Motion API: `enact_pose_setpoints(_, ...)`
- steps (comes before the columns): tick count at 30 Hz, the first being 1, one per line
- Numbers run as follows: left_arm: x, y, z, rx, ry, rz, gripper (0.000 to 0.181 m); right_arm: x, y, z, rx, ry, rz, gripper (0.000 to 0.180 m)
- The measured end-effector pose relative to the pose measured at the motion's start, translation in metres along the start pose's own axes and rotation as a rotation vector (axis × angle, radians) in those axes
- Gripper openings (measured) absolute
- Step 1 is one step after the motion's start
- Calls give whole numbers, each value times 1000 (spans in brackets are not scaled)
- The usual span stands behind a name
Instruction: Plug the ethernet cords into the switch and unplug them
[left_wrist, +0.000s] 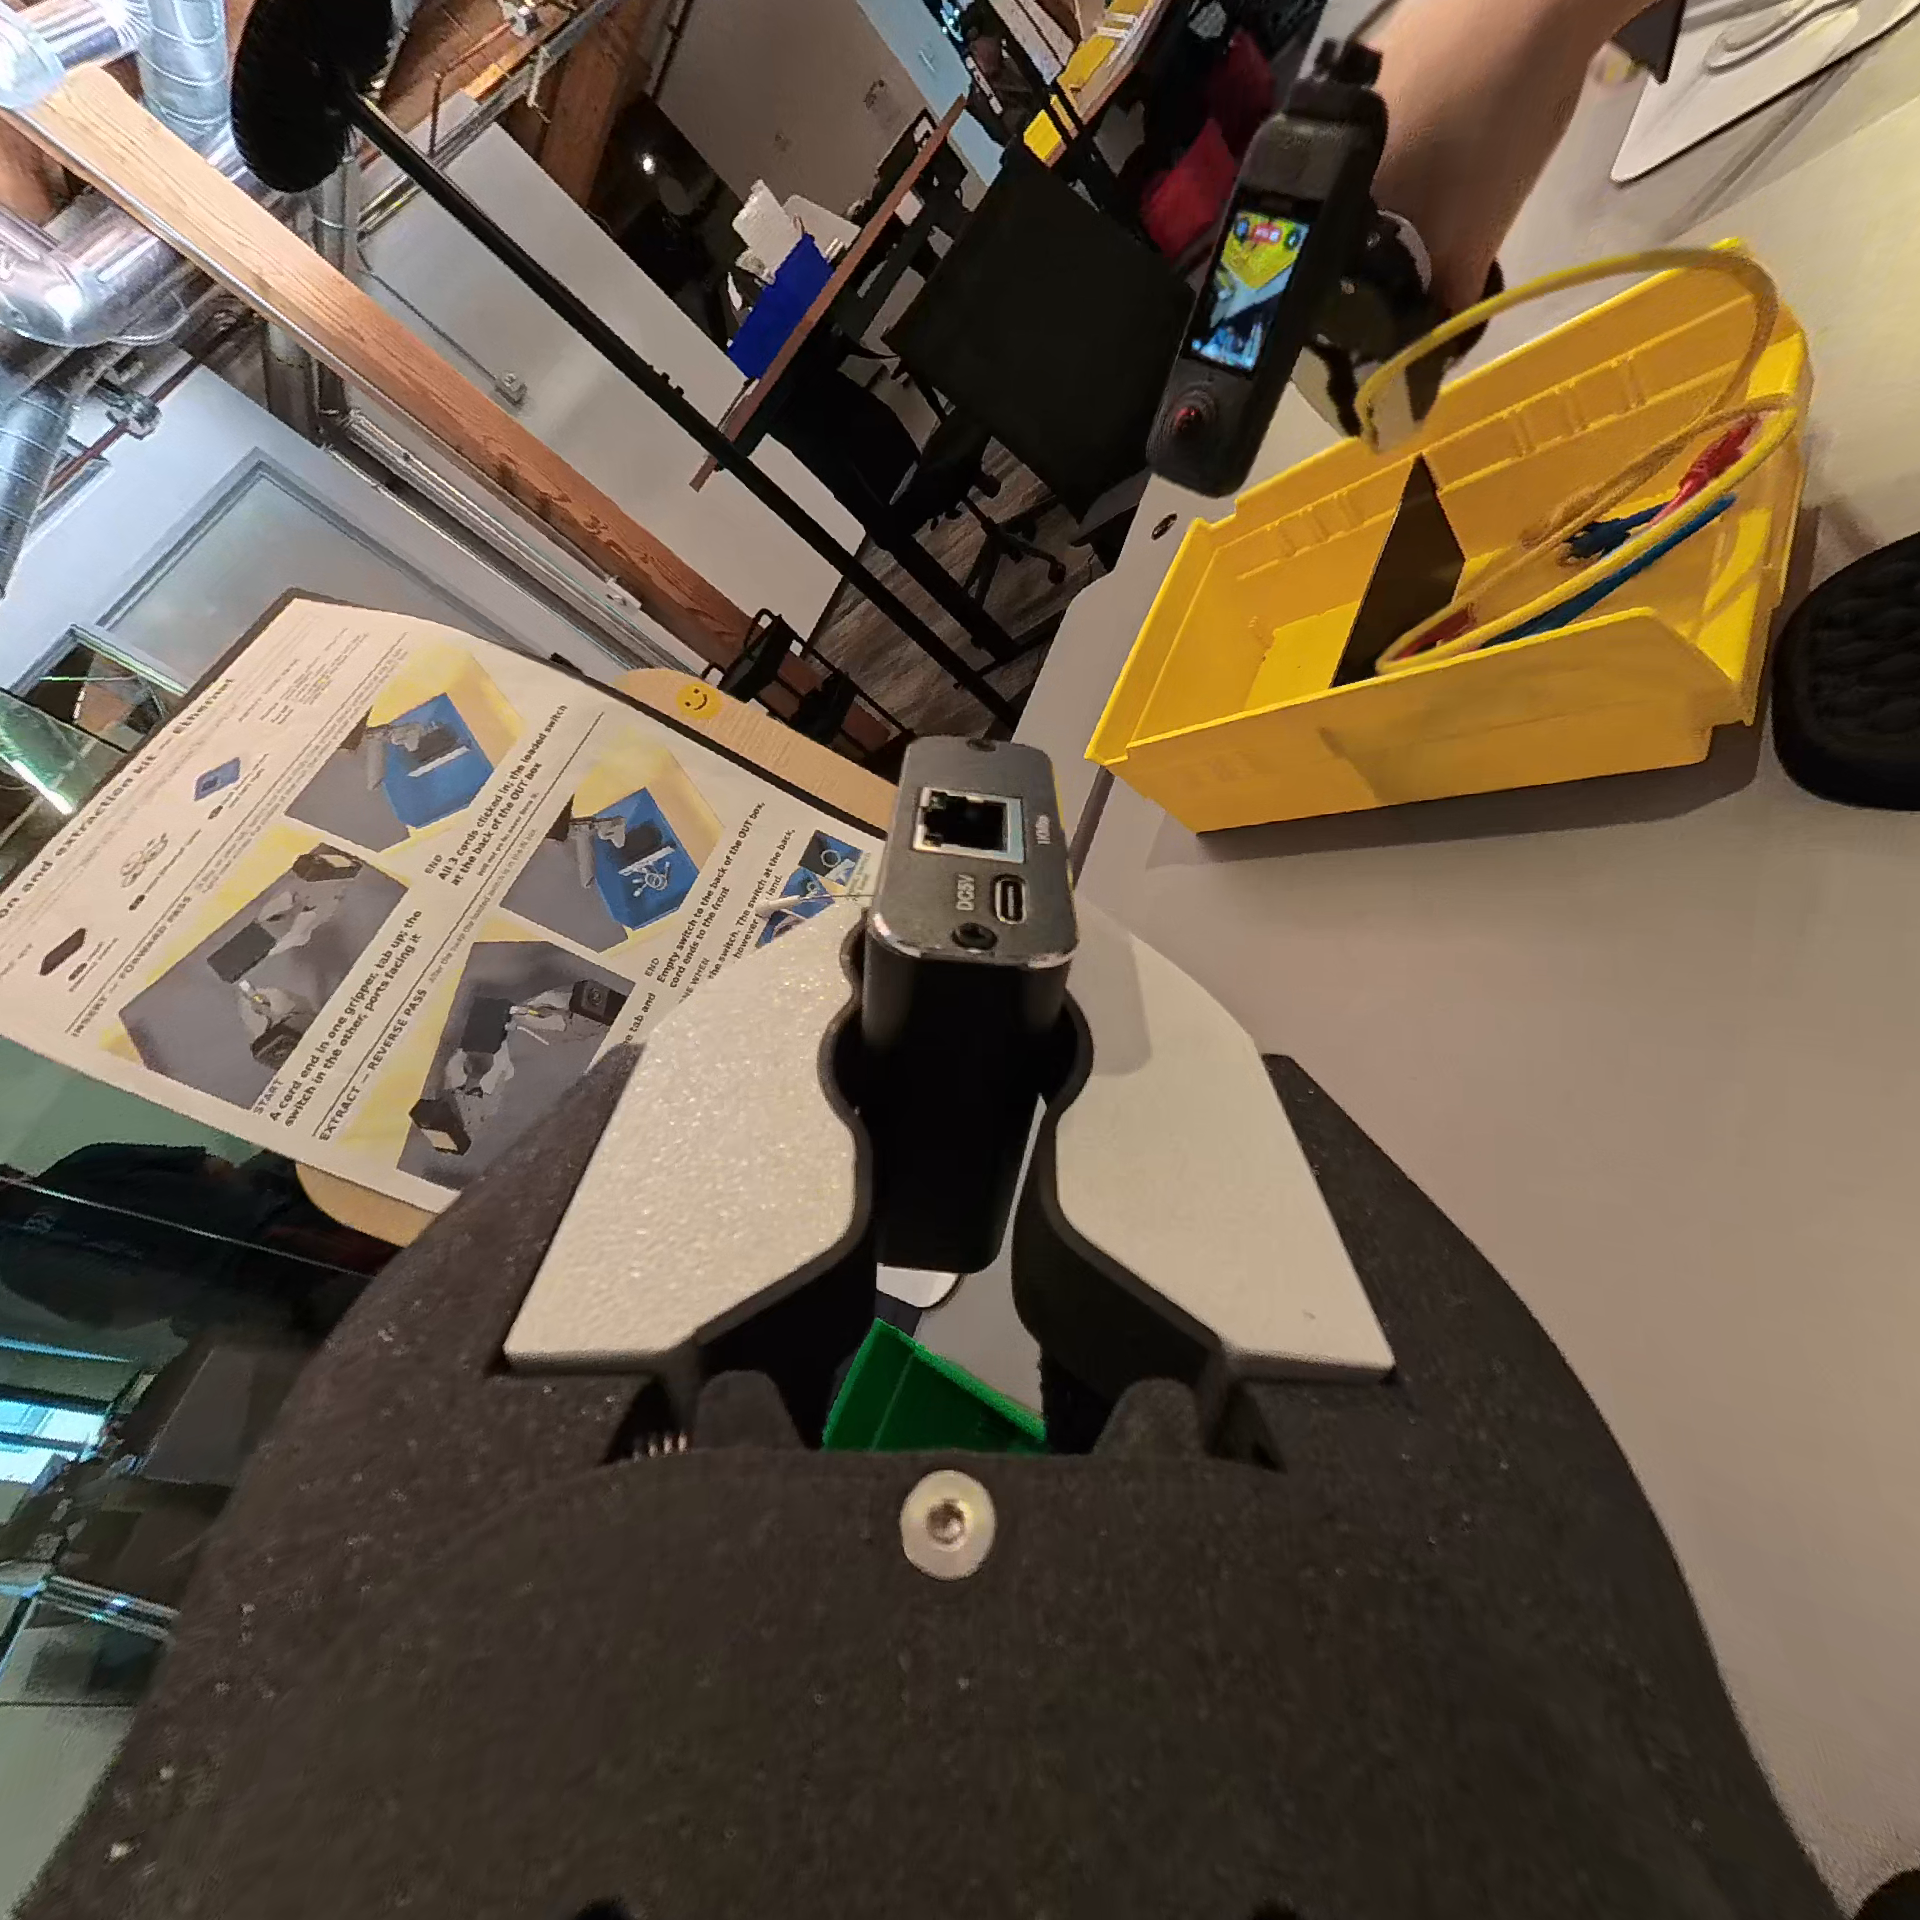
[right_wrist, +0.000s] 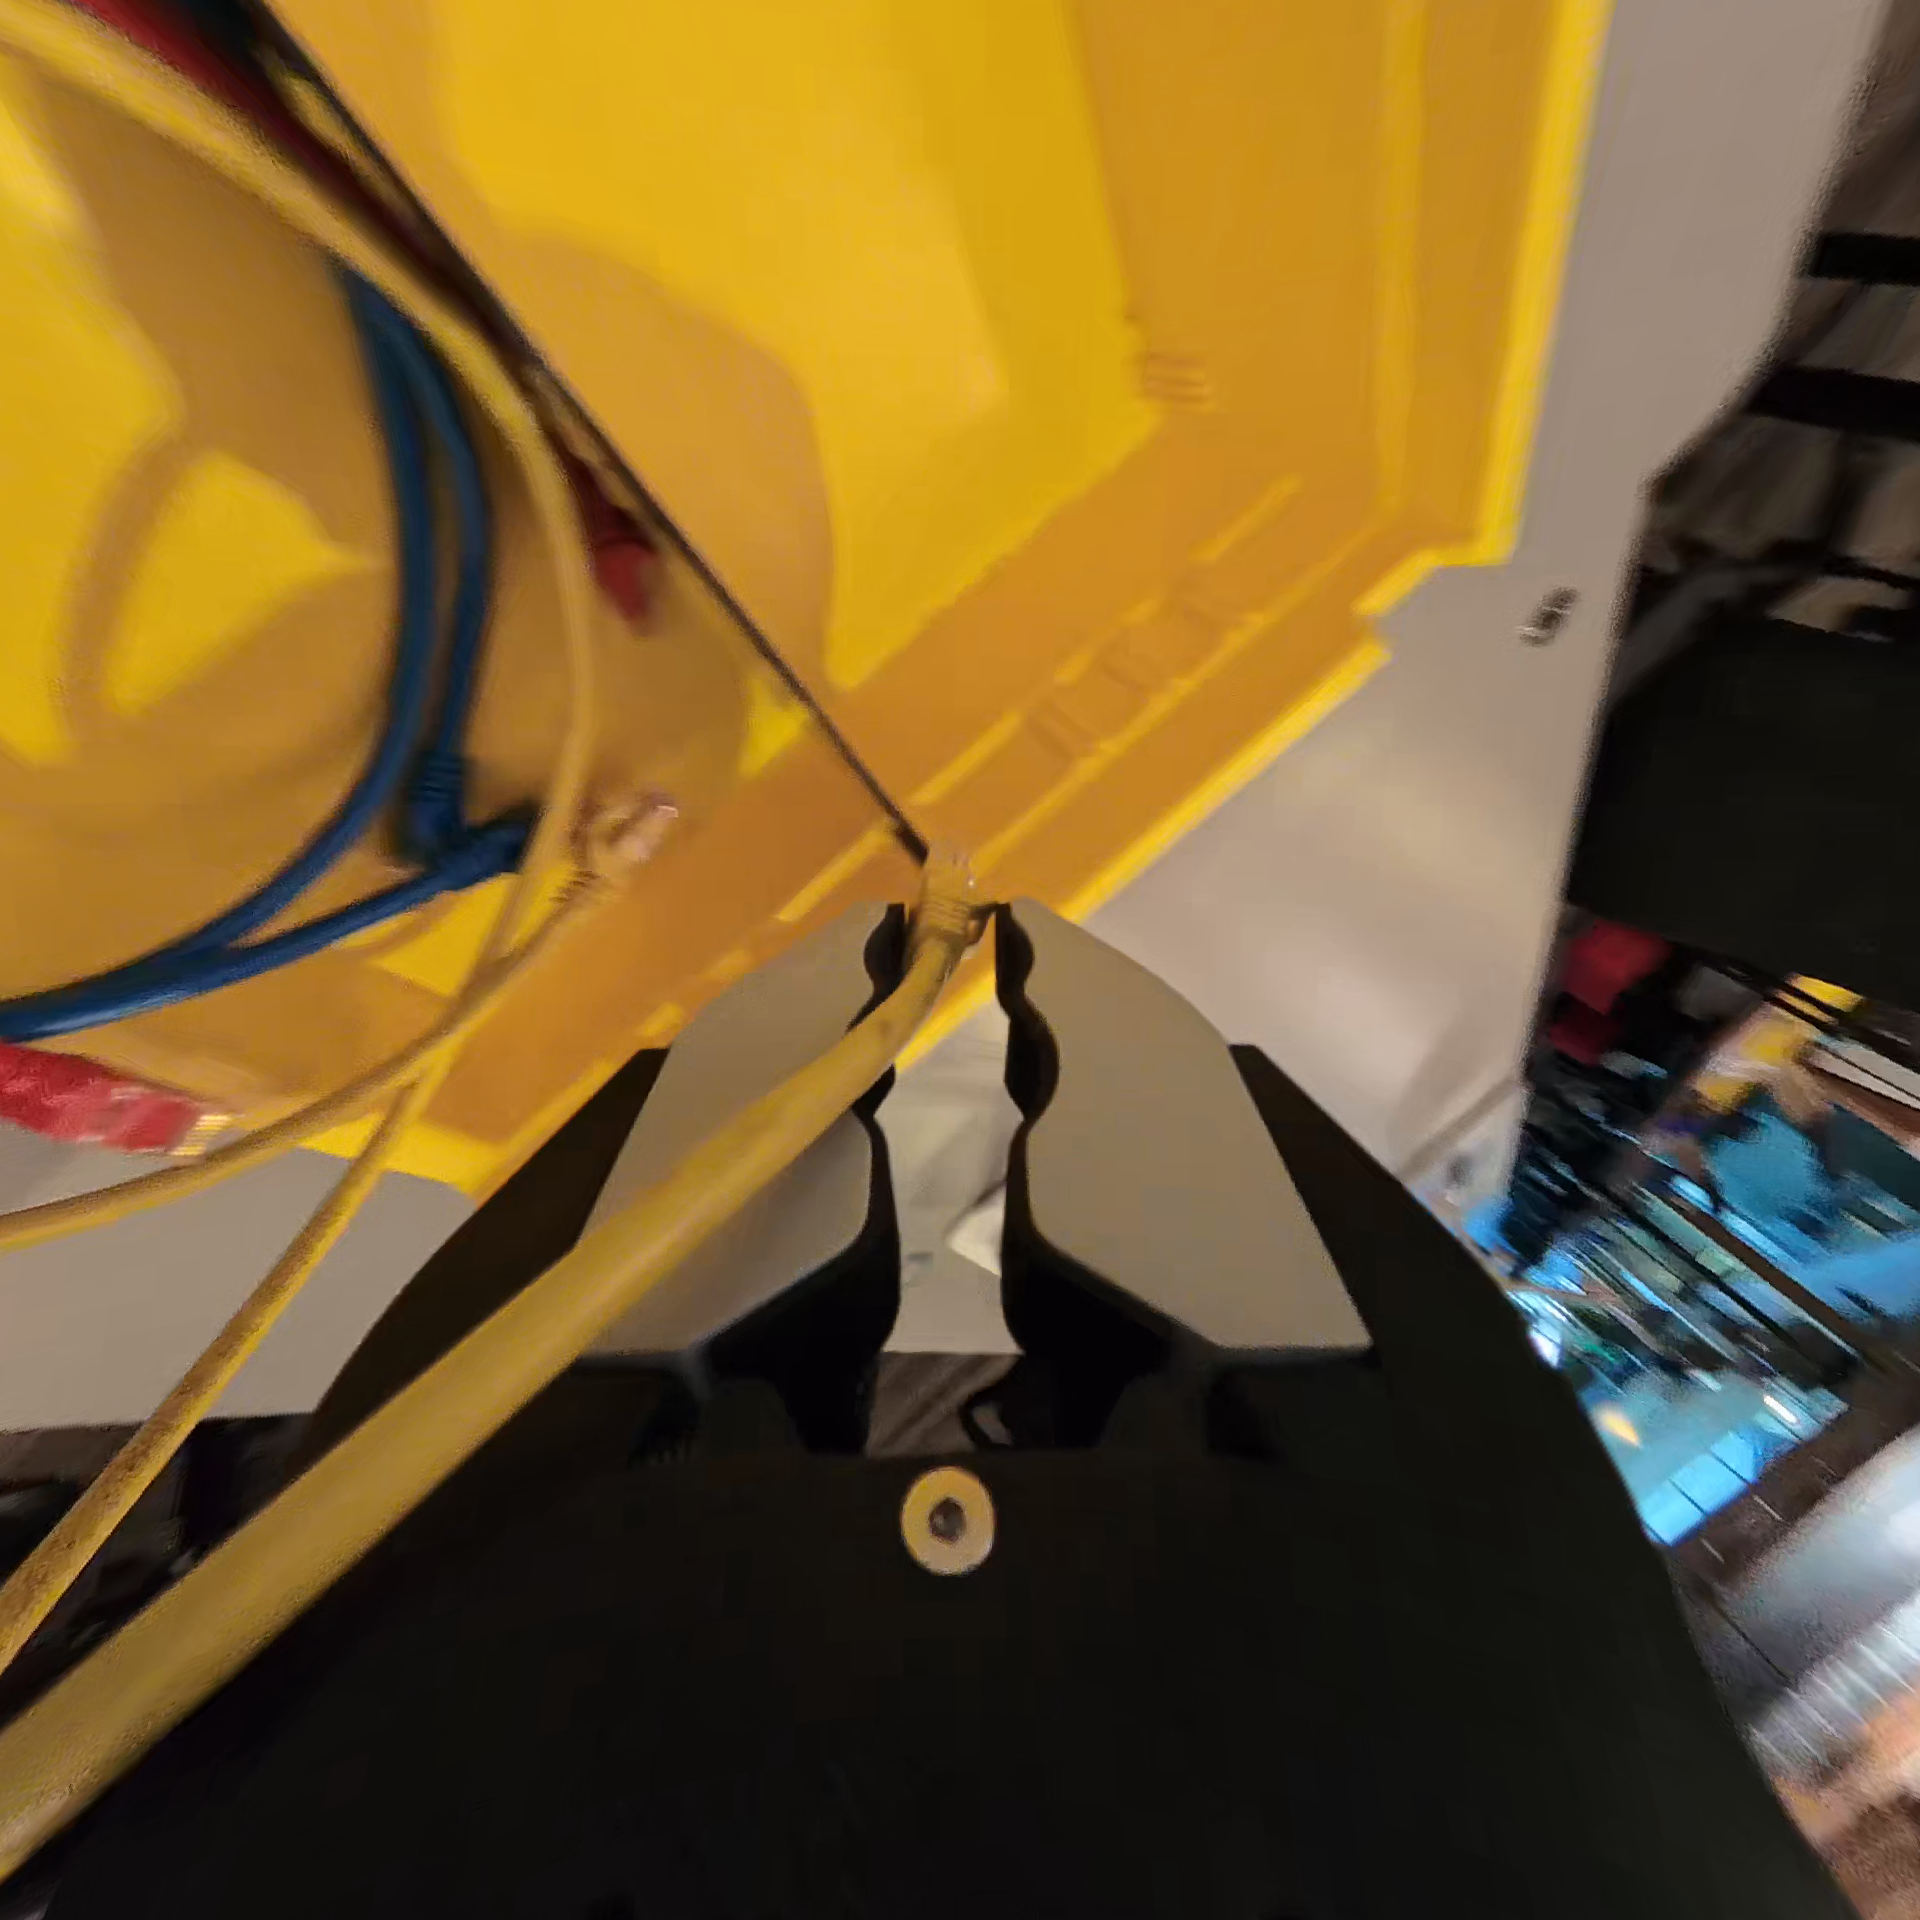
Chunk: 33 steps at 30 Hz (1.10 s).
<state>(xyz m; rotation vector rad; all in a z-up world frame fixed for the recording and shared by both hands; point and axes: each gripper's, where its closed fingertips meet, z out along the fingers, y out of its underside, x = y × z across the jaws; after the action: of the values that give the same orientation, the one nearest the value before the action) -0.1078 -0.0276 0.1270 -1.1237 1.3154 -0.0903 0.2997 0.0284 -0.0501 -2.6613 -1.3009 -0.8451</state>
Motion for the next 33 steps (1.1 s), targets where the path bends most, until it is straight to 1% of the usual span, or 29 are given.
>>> enact_pose_setpoints(1,2,0,2,-6,5,6,27,-9,-2,6,7,-48,1,19)
enact_pose_setpoints(4,8,2,6,-31,21,28,27,-20,-6,14,27,-110,-16,31)
enact_pose_setpoints(6,11,4,9,-50,25,47,27,-19,-8,15,41,-99,-42,38)
enact_pose_setpoints(8,13,4,11,-56,37,52,27,-19,-5,14,31,-98,-83,37)
enact_pose_setpoints(10,15,5,13,-59,42,51,27,-13,-1,8,8,-78,-77,37)
enact_pose_setpoints(12,15,7,15,-66,47,51,27,-7,-3,-5,55,-59,-41,32)
enact_pose_setpoints(14,17,7,16,-65,56,52,27,-1,-19,-34,199,-18,15,32)
enact_pose_setpoints(15,17,7,16,-62,60,52,27,2,-33,-56,309,21,39,32)
enact_pose_setpoints(17,19,6,17,-50,71,48,27,-4,-74,-119,629,102,40,32)
enact_pose_setpoints(18,20,5,17,-46,79,50,27,-15,-96,-160,822,148,11,32)
enact_pose_setpoints(20,22,6,18,-50,83,66,26,-64,-130,-241,1193,179,-131,29)
enact_pose_setpoints(21,24,7,18,-57,89,77,26,-93,-141,-273,1332,209,-230,26)
enact_pose_setpoints(22,25,8,19,-66,92,89,26,-118,-149,-298,1421,268,-321,24)
enact_pose_setpoints(24,27,9,21,-86,89,107,26,-150,-164,-325,1481,413,-438,22)
enact_pose_setpoints(26,31,8,23,-93,100,124,26,-168,-181,-337,1495,476,-483,29)
enact_pose_setpoints(28,36,7,25,-94,112,147,26,-176,-195,-341,1509,488,-498,31)
enact_pose_setpoints(31,46,8,30,-109,146,177,27,-177,-207,-339,1517,450,-496,31)
enact_pose_setpoints(33,53,11,34,-134,172,198,26,-182,-209,-329,1491,384,-524,25)
